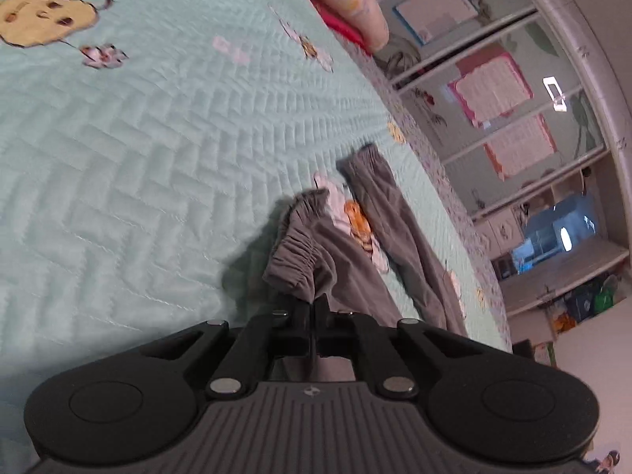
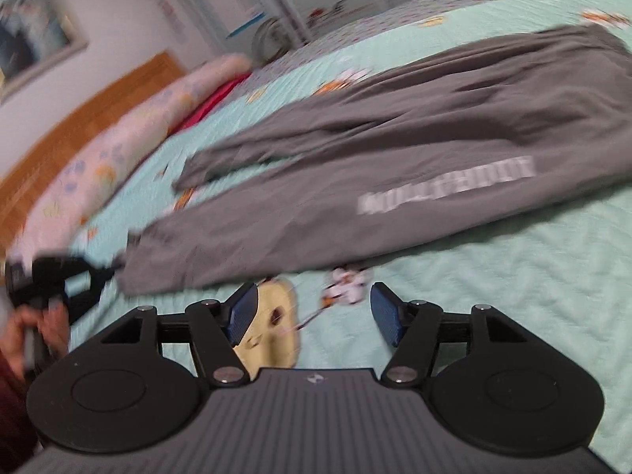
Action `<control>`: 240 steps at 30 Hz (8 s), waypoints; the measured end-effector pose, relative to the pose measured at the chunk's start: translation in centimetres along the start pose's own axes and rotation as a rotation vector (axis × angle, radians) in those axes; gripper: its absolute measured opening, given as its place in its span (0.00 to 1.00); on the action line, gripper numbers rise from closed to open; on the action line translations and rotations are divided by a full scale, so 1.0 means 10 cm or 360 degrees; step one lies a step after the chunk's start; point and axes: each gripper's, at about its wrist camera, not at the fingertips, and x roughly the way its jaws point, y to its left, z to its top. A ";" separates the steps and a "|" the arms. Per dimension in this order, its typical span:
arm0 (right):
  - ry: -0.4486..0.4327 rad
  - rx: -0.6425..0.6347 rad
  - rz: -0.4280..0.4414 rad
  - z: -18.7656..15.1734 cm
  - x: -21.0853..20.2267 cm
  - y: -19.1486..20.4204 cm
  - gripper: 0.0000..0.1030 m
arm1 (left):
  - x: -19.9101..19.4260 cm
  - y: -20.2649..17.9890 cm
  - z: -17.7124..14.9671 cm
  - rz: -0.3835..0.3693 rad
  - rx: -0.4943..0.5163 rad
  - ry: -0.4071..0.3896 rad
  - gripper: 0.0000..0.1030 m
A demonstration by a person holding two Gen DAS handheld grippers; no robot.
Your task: Fold clothes
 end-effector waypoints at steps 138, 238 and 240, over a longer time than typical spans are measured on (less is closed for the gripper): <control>0.0324 -0.1059 0.0603 -0.37 0.57 1.94 0.59 | 0.19 0.02 0.30 -0.0003 0.0847 0.0335 0.59; 0.0636 -0.1473 0.0938 0.01 2.87 3.87 0.27 | -0.61 0.84 0.63 0.0236 0.0260 0.0043 0.12; 0.0535 -0.1424 0.0854 0.05 2.76 3.77 0.29 | -0.68 0.93 0.61 0.0265 0.0175 -0.0018 0.14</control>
